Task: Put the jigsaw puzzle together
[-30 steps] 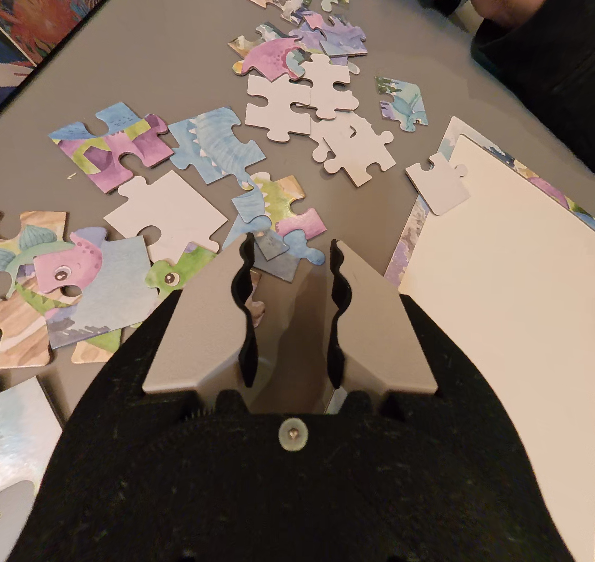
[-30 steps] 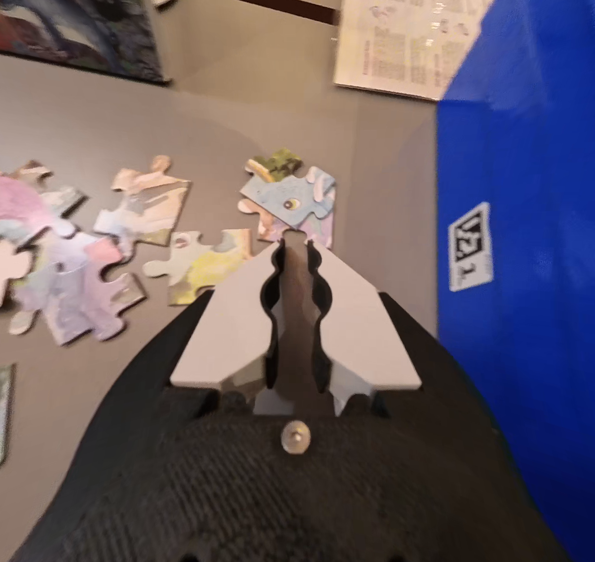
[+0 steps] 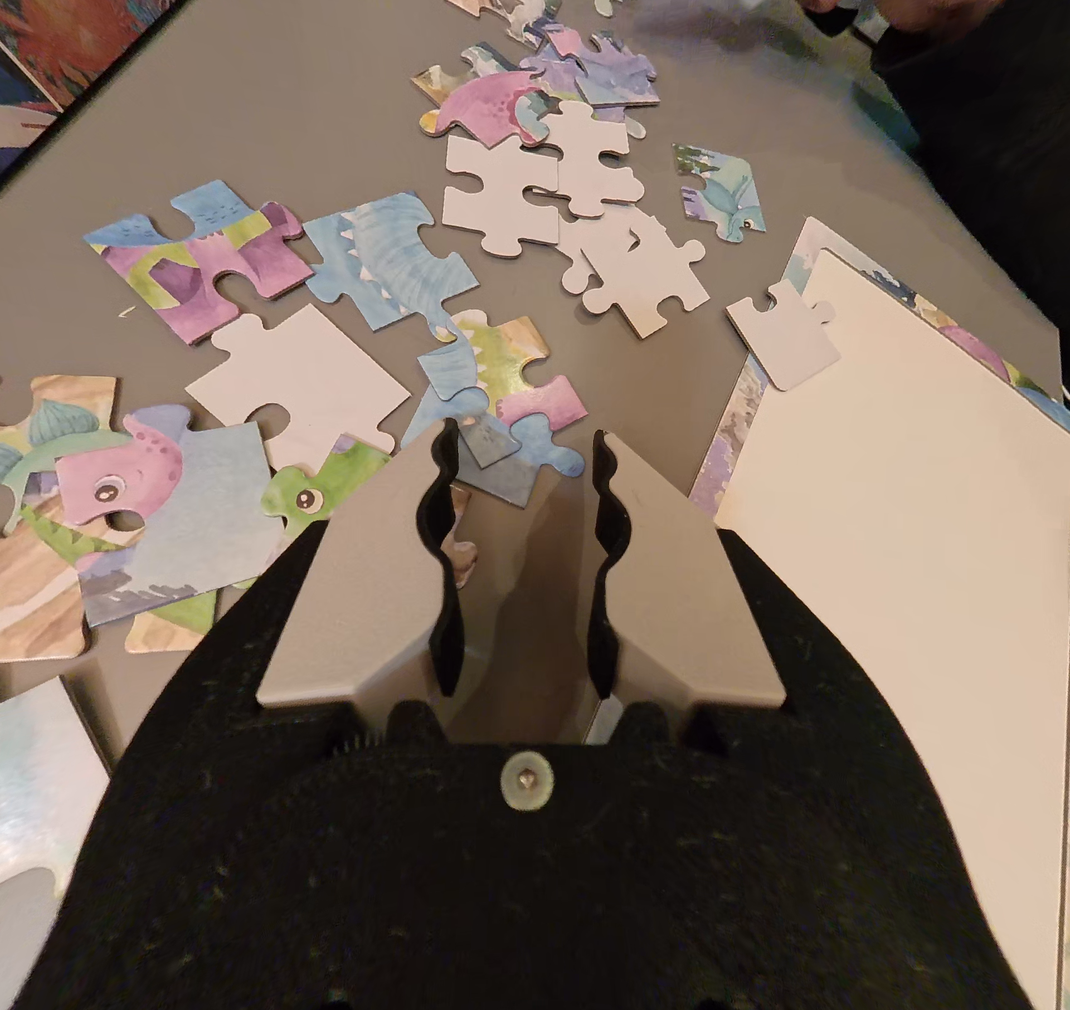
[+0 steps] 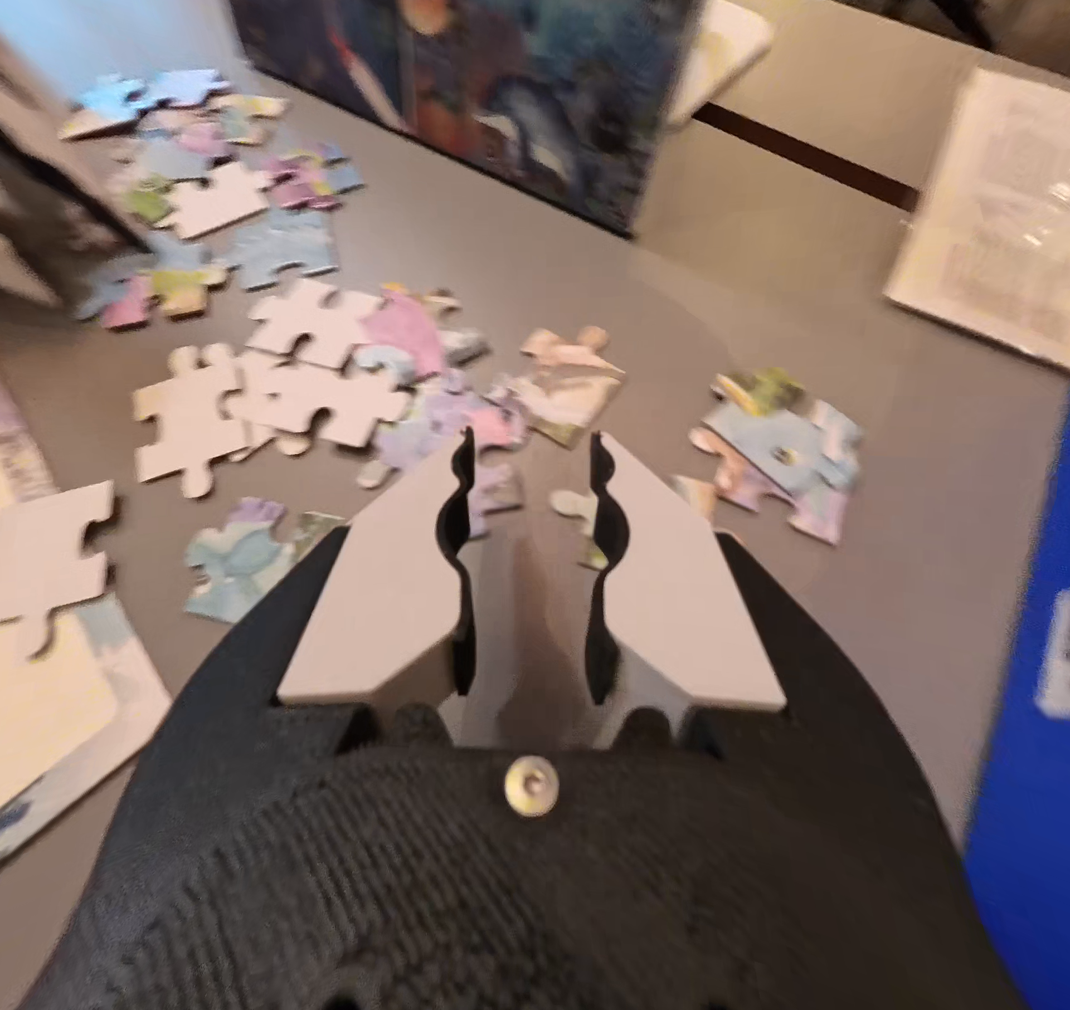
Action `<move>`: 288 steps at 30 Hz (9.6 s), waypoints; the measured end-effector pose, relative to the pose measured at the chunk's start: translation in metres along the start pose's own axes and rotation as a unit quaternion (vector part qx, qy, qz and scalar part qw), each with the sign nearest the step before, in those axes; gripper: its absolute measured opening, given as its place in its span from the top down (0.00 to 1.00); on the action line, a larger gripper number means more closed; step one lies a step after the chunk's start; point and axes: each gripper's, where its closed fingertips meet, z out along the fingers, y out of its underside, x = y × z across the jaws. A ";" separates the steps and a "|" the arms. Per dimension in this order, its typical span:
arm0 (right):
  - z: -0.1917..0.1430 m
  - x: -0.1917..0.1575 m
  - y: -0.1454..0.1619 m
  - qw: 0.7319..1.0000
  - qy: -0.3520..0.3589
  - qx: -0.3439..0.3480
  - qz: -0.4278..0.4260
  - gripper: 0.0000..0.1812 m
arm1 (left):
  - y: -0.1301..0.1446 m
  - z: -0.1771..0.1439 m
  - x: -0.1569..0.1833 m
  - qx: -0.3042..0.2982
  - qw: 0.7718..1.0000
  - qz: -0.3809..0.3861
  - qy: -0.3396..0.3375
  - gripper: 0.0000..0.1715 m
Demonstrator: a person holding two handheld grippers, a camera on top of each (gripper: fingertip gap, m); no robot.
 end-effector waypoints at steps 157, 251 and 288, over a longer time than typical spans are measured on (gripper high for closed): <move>0.052 -0.091 -0.005 0.968 -0.156 -0.079 -0.180 0.55 | -0.001 -0.001 0.000 0.005 1.000 -0.015 0.014 0.75; 0.050 -0.138 0.007 0.944 -0.251 -0.095 -0.190 1.00 | -0.050 -0.007 0.056 0.165 0.976 -0.037 0.134 0.67; 0.006 -0.198 0.009 0.920 -0.306 -0.099 -0.223 0.68 | -0.052 -0.010 0.055 0.174 0.973 -0.049 0.142 0.67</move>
